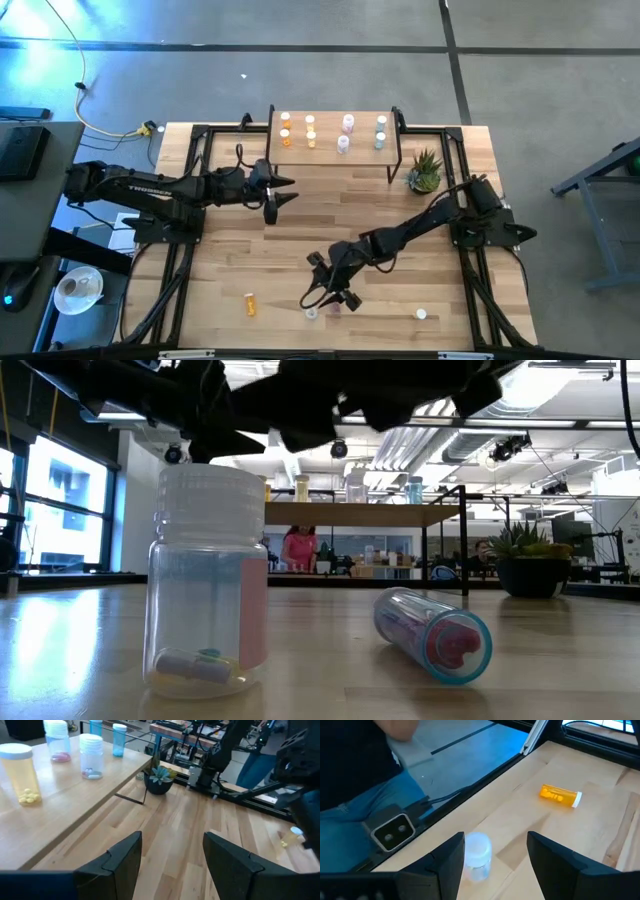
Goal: Pick and place medicine bottles onto shelf by color
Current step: Put the white pill bottle on the shelf aligned with the other white pill bottles
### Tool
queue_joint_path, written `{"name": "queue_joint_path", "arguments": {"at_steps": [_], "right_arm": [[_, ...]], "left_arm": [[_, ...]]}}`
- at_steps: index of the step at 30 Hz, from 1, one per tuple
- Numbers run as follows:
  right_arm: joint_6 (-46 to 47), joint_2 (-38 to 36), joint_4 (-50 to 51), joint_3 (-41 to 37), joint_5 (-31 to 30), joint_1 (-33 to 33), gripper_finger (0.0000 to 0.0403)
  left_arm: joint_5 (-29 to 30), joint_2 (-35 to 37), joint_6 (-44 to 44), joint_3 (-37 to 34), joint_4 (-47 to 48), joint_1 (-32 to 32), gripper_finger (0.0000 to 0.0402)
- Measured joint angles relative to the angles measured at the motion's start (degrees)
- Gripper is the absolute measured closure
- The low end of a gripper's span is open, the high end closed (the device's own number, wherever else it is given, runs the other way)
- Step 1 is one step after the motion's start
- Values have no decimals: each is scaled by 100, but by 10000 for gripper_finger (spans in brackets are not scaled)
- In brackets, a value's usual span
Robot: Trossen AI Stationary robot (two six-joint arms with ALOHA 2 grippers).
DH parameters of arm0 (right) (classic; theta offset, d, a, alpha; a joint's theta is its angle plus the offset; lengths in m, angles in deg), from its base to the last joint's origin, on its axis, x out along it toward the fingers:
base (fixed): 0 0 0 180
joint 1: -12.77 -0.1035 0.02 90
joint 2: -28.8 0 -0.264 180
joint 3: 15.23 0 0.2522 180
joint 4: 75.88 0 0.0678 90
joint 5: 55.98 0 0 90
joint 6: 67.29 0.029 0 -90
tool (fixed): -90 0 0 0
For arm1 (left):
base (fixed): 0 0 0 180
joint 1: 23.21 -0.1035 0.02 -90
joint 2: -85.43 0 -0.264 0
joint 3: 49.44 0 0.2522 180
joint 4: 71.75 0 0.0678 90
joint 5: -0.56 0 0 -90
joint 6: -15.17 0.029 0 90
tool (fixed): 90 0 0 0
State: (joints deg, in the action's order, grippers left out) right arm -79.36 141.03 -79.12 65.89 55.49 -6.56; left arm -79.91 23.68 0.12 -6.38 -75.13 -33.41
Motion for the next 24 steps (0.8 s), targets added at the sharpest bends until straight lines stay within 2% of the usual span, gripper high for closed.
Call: {"name": "queue_joint_path", "arguments": {"at_steps": [11,24], "right_arm": [[2,725,-132,494,153,-147,197],[214,771,-45,555,-136,-254,197]], "left_arm": [[38,0,-4,0,42,281,200],[187,0,-151,0,80,357,200]]}}
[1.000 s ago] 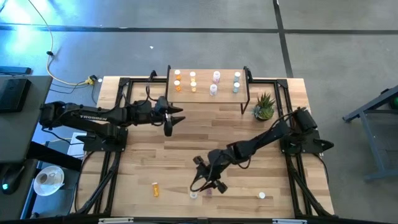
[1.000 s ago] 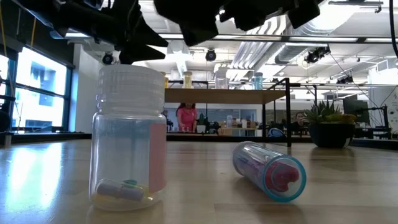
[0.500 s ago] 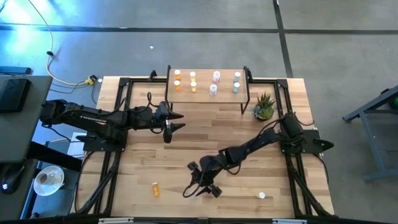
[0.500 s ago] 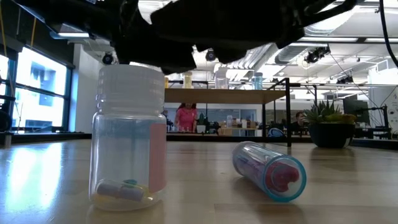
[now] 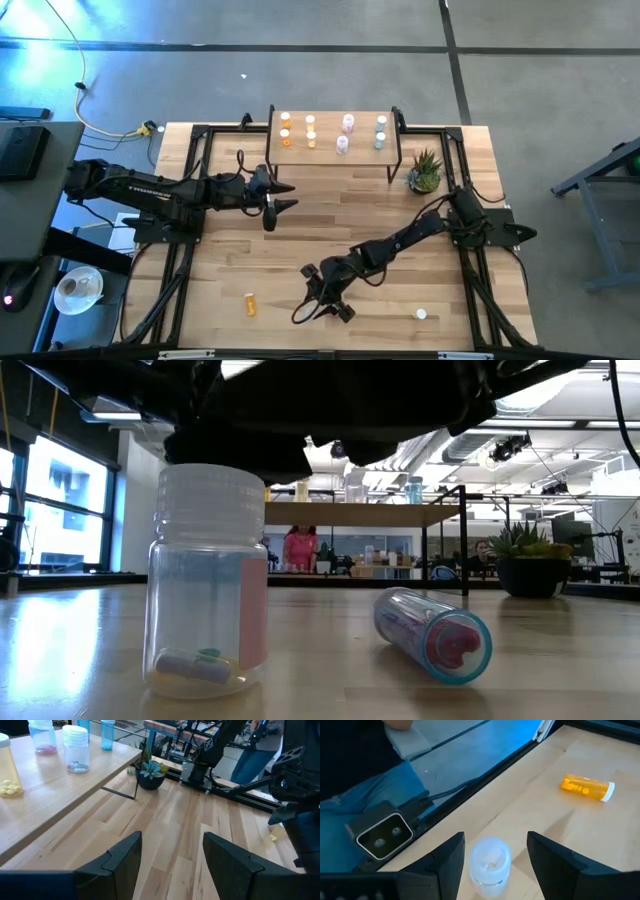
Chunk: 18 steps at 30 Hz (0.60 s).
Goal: Pick and place medicine bottles onto shelf by color
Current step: Put the white pill bottle on the shelf aligned with the other white pill bottles
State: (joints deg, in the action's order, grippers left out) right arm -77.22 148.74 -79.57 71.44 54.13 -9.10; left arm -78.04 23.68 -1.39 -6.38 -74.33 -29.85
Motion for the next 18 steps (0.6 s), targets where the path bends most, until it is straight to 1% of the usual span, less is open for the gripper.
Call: {"name": "queue_joint_path", "arguments": {"at_steps": [6,13,18], "right_arm": [[-9,19,129,-2,0,-33,197],[109,324,-217,-11,192,-33,197],[103,319,-314,-11,256,-26,198]], "left_arm": [[39,0,9,0,-7,0,200],[140,0,18,0,-7,0,200],[146,0,20,0,-7,0,200]]}}
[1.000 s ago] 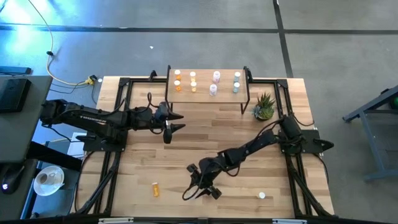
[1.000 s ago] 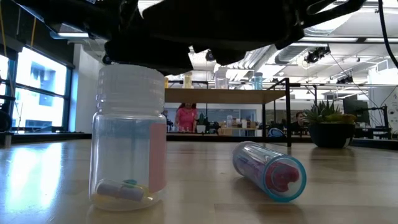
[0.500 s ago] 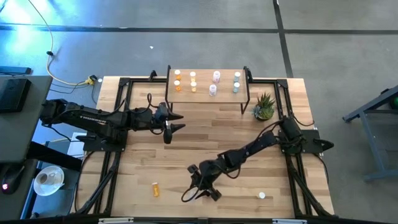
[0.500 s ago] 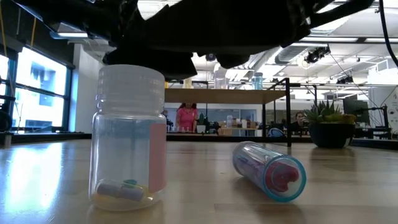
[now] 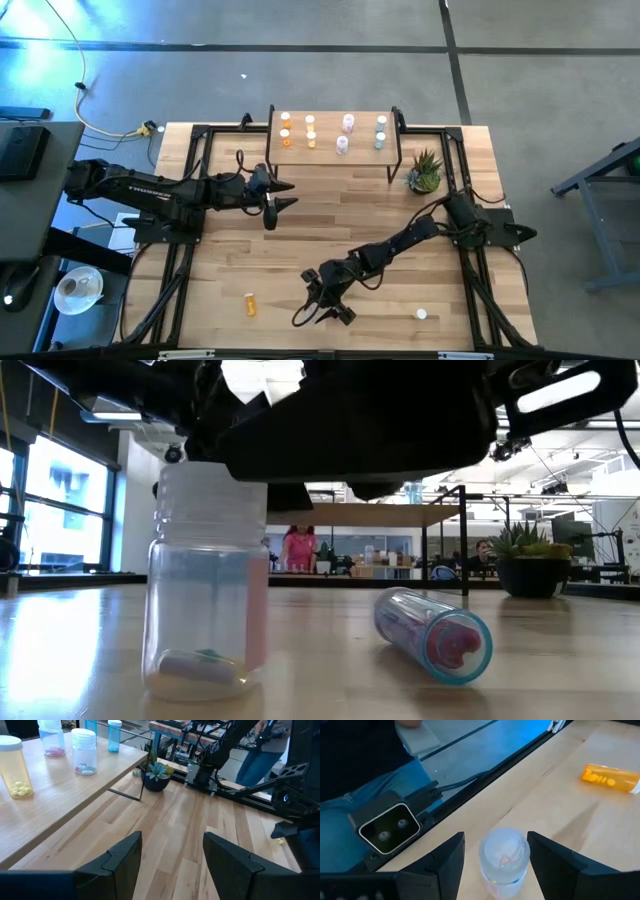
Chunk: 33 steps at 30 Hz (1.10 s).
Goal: Pick and place medicine bottles onto shelf by color
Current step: Put the white pill bottle on the shelf aligned with the other white pill bottles
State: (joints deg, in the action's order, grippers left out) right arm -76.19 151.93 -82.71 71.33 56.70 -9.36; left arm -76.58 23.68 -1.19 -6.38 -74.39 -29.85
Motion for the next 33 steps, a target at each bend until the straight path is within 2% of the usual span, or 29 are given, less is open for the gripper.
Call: {"name": "queue_joint_path", "arguments": {"at_steps": [22,29,33], "right_arm": [[-7,-32,73,-2,2,99,277],[111,-553,255,-2,-78,230,279],[-30,-984,838,-2,-586,281,279]], "left_arm": [[136,0,2,0,-9,0,200],[136,0,109,0,-11,0,200],[136,0,197,0,-11,0,200]]}}
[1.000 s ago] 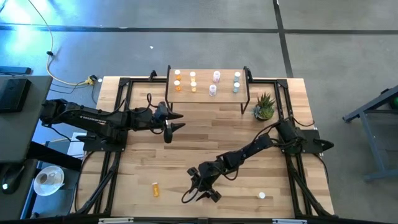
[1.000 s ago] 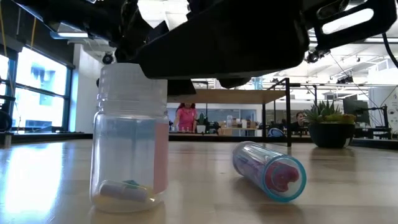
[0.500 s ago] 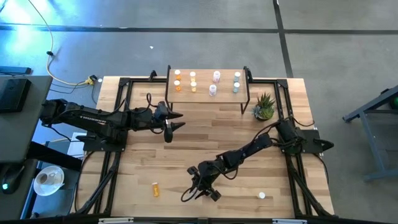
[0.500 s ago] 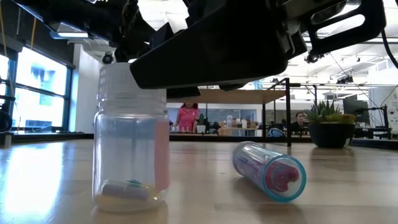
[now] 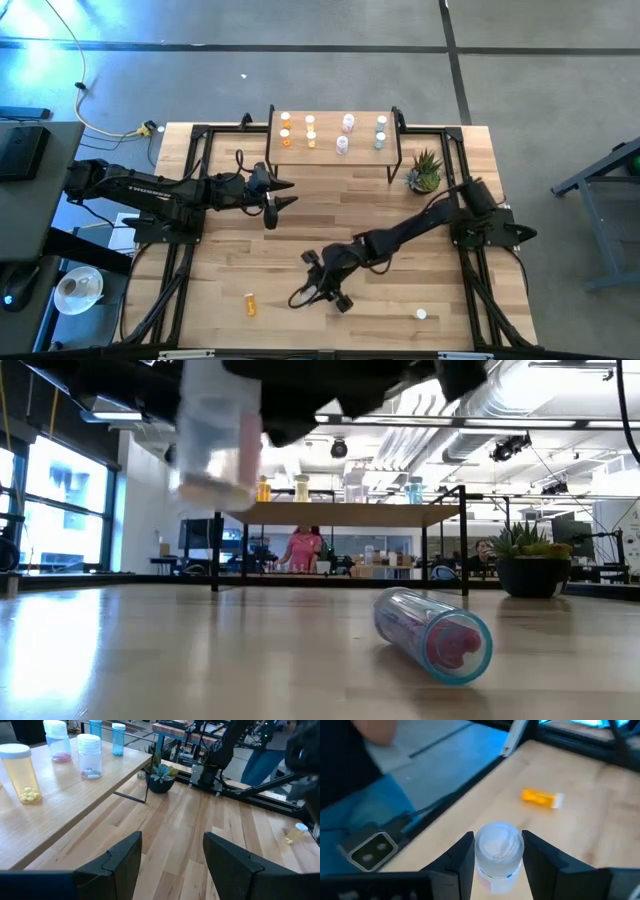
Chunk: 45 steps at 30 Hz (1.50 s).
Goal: Pick and place medicine bottles onto shelf by color
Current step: Put the white pill bottle on the shelf aligned with the other white pill bottles
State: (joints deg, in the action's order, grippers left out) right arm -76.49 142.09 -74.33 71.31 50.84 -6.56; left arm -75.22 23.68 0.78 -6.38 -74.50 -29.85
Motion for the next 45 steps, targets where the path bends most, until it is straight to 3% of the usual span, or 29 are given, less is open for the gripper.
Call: {"name": "queue_joint_path", "arguments": {"at_steps": [11,21,30,38,45], "right_arm": [[-538,-1264,1224,0,-1318,160,280],[-937,-2190,1387,0,-2574,524,280],[-1255,-2729,1309,0,-4028,1231,281],[-1108,-2797,1206,0,-4099,2295,281],[-441,-2795,1535,0,-3301,3009,281]], "left_arm": [[15,0,113,0,-142,-9,200],[13,0,262,2,-367,-9,200],[13,0,455,2,-383,-9,200],[13,0,649,2,-389,-9,200],[157,0,983,2,-389,-9,200]]}}
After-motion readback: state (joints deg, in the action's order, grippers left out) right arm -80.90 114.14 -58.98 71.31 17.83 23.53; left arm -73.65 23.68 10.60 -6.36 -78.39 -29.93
